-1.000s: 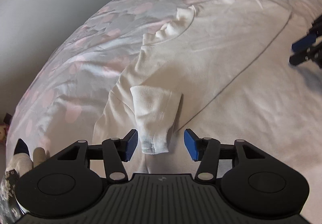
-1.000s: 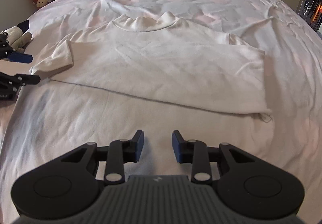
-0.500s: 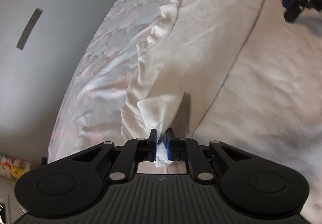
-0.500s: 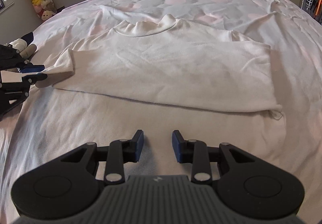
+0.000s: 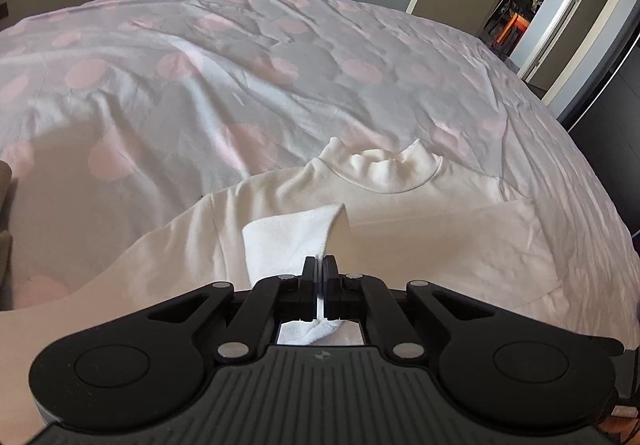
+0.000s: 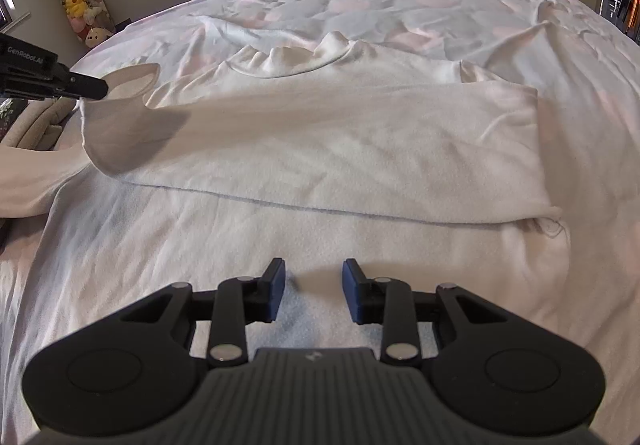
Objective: Fold clothes
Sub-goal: 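Fold the held sleeve across the shirt body with the left tool and release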
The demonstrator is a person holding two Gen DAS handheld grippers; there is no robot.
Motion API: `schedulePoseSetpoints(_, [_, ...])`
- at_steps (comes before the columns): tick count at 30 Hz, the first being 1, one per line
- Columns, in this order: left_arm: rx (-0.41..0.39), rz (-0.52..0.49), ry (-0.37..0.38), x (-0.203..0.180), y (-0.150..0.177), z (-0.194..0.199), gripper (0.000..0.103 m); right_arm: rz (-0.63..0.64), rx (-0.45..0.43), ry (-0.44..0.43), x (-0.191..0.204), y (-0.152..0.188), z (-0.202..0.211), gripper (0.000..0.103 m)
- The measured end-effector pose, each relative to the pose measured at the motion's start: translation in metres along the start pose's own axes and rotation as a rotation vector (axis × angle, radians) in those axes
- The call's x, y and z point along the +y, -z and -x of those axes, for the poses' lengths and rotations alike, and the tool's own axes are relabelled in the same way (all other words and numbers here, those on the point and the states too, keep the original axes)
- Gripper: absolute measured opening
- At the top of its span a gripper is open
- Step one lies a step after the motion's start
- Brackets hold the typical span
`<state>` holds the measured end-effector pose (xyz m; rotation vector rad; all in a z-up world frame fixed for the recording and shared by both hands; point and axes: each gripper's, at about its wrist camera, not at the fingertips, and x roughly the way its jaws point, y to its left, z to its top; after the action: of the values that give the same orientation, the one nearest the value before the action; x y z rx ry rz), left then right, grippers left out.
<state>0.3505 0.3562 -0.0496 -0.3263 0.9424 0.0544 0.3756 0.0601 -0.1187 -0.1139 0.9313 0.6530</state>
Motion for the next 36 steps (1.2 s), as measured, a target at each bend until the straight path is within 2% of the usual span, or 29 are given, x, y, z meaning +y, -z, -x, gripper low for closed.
schedulePoseSetpoints(6, [0.068, 0.031, 0.012, -0.012, 0.016, -0.043, 0.003, -0.013, -0.005, -0.013, -0.003, 0.000, 0.001, 0.035])
schedulePoseSetpoints(8, [0.101, 0.030, 0.016, -0.014, 0.022, -0.053, 0.019, -0.015, -0.004, -0.016, -0.004, 0.000, 0.000, 0.035])
schedulePoseSetpoints(10, [0.092, -0.006, 0.010, -0.019, 0.027, -0.050, 0.026, -0.010, -0.004, -0.015, -0.003, -0.001, 0.000, 0.035])
schedulePoseSetpoints(12, [0.067, -0.042, -0.004, -0.022, 0.026, -0.043, 0.028, -0.008, -0.005, -0.015, -0.003, -0.001, 0.000, 0.035])
schedulePoseSetpoints(16, [0.001, -0.106, -0.050, -0.020, 0.017, -0.031, 0.027, -0.015, -0.015, -0.011, -0.003, -0.001, 0.002, 0.035])
schedulePoseSetpoints(20, [-0.061, -0.168, -0.096, -0.019, 0.007, -0.020, 0.009, -0.006, -0.011, -0.007, -0.001, 0.000, 0.002, 0.035])
schedulePoseSetpoints(26, [0.020, -0.158, -0.177, 0.003, 0.010, -0.063, 0.004, -0.017, -0.014, -0.014, -0.005, 0.000, 0.002, 0.035])
schedulePoseSetpoints(36, [0.025, -0.214, -0.163, -0.005, 0.048, -0.036, 0.005, -0.012, -0.018, -0.014, -0.005, -0.001, -0.001, 0.036])
